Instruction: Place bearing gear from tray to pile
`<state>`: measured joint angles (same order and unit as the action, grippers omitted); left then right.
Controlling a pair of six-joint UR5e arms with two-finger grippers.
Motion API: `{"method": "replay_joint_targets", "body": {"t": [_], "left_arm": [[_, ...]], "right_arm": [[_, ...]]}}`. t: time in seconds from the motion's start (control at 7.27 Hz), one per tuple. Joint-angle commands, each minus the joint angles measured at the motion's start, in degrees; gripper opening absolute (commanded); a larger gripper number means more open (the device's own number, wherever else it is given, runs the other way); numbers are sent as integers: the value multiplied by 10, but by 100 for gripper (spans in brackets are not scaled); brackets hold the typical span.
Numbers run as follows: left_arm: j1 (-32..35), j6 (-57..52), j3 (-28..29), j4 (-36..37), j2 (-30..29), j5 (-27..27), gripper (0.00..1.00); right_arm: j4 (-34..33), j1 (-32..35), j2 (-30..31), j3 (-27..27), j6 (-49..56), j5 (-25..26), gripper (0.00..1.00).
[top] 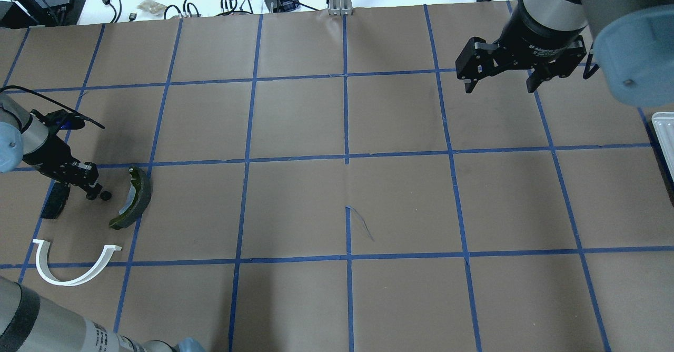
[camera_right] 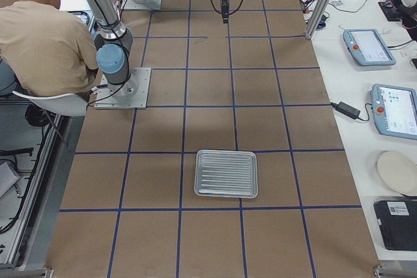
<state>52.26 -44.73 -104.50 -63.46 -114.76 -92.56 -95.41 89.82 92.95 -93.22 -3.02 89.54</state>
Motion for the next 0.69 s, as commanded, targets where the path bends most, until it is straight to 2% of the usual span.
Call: {"method": "replay_joint_targets", "body": {"t": [0.0, 0.14, 0.28, 0.41, 0.55], "left_arm": [[0, -1, -3, 1, 2, -16, 0], [0, -1, -3, 1, 2, -15, 0], [0, -1, -2, 1, 2, -15, 26], [0, -1, -1, 1, 2, -15, 62], [0, -1, 8, -3, 2, -16, 84]], "right_arm": [[27, 0, 0, 8, -7, 0, 100], [25, 0, 3, 1, -8, -2, 100], [22, 0, 2, -1, -8, -2, 100], [22, 0, 2, -1, -8, -2, 100], [22, 0, 2, -1, -8, -2, 100]]}}
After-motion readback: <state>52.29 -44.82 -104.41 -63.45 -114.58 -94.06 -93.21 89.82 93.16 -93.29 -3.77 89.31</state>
